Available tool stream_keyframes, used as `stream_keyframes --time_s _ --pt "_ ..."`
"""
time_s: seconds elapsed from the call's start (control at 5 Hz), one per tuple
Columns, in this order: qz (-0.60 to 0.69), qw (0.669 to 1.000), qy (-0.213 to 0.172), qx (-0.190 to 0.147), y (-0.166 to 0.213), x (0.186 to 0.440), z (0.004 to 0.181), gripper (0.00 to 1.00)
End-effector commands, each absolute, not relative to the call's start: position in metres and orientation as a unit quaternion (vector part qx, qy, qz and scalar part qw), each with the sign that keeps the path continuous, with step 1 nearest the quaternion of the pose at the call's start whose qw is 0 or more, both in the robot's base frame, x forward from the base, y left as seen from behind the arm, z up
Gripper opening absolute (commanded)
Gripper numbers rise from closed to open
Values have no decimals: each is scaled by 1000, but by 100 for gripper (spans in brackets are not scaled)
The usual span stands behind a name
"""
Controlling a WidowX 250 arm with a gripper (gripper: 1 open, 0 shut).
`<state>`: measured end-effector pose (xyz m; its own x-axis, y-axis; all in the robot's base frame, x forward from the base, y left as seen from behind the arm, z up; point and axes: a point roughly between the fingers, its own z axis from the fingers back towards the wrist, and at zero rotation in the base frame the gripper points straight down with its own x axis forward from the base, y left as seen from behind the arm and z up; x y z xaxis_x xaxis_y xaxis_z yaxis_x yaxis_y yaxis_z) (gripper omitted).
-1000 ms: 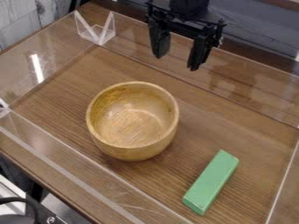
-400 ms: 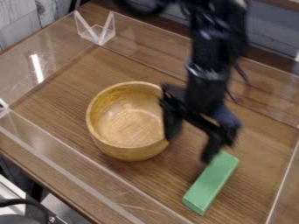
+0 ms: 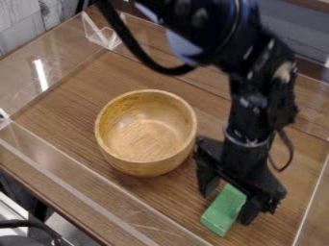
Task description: Put the green block in the brown bowl
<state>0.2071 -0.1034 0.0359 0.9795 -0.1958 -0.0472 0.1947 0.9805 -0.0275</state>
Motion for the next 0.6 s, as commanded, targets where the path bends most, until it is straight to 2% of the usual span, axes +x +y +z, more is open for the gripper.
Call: stream_keyframes --time_s 0.0,0.2,0.4 --pt "-106 994 0 -24 -108 213 32 100" --pt "-106 994 -3 -29 -107 214 28 100" --pt "-104 994 -3 -34 -106 214 26 0"
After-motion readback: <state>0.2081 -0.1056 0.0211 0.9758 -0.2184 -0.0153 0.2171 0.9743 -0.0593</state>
